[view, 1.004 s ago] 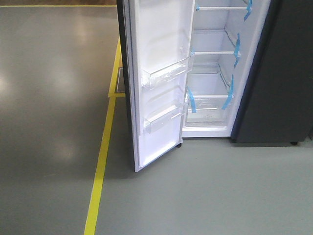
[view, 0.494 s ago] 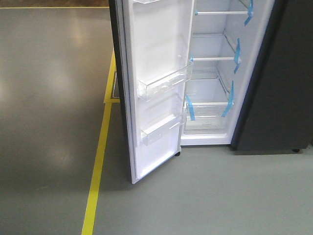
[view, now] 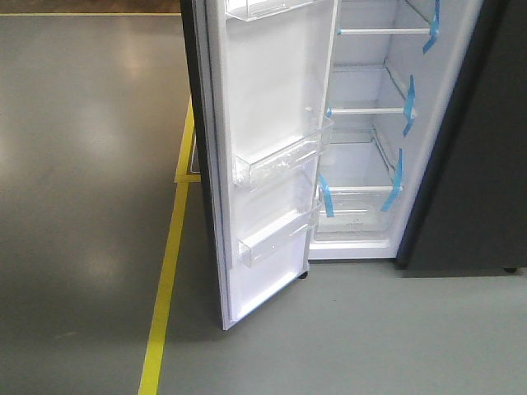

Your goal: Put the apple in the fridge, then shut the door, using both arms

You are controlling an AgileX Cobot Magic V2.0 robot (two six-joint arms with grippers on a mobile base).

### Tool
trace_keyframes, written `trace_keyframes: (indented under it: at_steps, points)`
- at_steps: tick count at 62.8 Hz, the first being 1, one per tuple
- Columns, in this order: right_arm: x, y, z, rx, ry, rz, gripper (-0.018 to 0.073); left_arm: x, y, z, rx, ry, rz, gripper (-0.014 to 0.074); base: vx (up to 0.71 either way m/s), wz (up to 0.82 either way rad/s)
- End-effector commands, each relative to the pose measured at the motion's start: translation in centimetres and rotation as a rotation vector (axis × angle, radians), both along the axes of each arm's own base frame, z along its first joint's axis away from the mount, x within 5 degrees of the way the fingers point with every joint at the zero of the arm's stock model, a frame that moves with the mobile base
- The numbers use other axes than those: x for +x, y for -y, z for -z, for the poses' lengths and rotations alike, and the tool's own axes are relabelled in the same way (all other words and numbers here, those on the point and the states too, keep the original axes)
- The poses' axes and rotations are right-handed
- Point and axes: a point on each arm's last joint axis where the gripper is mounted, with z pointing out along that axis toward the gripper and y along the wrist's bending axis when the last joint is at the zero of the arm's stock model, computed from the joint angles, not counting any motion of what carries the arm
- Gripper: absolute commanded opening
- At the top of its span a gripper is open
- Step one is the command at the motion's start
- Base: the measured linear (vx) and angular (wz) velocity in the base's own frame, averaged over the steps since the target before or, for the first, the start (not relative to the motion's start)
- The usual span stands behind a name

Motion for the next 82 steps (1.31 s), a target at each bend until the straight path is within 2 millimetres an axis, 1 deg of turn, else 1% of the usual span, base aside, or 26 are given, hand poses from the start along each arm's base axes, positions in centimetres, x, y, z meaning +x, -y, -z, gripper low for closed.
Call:
trace_keyframes:
  at_steps: [1,82]
  points:
    - [-0.46,-0.04,-1.38,0.027,0.100,0.013,0.0024,0.06,0.14,0.18,-0.004,0.064,0.018,-0.0006,0.16,0.02]
    - [-0.47,-0.06,-1.33,0.026,0.095,0.010,0.0024,0.06,0.14,0.18,-0.004,0.064,0.018,-0.0006,0.14,0.01]
